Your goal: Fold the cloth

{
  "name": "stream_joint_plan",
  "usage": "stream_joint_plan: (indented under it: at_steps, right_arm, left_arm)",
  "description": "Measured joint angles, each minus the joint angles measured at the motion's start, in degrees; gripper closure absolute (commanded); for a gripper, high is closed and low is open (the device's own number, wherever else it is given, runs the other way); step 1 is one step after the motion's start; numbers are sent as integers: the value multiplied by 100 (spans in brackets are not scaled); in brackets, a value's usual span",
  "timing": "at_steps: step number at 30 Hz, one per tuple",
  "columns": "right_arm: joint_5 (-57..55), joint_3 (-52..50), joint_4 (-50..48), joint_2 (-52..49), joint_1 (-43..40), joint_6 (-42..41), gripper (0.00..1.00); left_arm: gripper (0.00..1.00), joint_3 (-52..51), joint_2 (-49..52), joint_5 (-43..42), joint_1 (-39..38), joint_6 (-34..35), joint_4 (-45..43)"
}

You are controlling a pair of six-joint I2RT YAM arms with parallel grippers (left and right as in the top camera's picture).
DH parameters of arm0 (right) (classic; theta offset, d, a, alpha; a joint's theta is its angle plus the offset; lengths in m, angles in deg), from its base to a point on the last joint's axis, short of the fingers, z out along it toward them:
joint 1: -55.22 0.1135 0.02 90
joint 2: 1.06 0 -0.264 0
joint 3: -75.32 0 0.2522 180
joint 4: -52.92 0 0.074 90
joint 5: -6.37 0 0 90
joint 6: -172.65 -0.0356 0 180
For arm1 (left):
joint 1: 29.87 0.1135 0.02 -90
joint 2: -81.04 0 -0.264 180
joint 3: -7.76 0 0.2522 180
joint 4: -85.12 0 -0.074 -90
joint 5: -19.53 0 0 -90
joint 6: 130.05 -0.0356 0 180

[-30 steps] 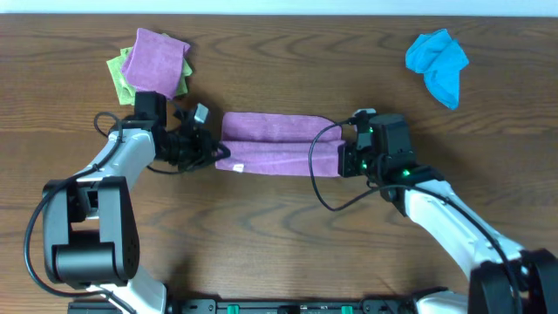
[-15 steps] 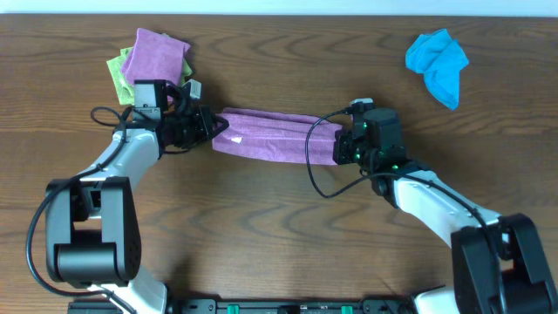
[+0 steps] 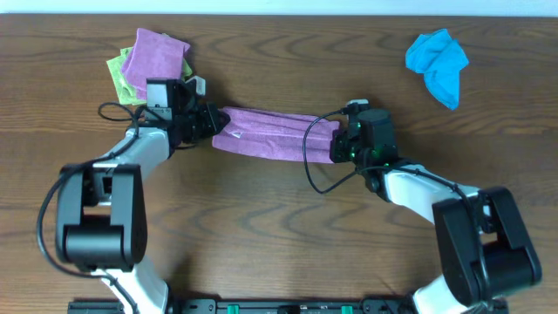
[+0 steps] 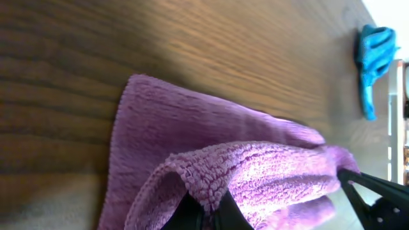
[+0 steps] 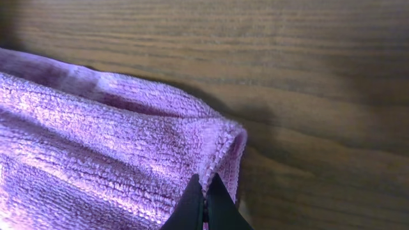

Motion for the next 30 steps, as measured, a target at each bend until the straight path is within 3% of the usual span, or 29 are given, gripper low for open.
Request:
stream_joint_plan:
  at_steps: [6,9,11,13,16,18,23,30]
  right_arm:
    - [-68,0,-66,-116,2,2,98]
    - [-125,0,-70,-116,2,2,99]
    - [-317,0,-48,-116,-15,2,85]
    - [-496,0,-28,-116,-57,-2,64]
    - [-623,0,-26,-116,-90,37,49]
    - [-643,0,-26,-114,-90,26,44]
    - [-560,0,37,7,-90,42,44]
    - [-522,0,289,619,-90,-2,44]
  left_arm:
    - [95,0,435,59,-11,0,-195]
    - [86,0,520,63,-26,0,-227]
    - [67,0,529,210,-13,-15,-291]
    - [38,9,522,205,46,22,-365]
    - [22,81,448,188,59,72,-424]
    - [16,85,424,164,61,39,-426]
    - [12,87,361,168,63,44,-402]
    - [18,85,286,243,98,46,-313]
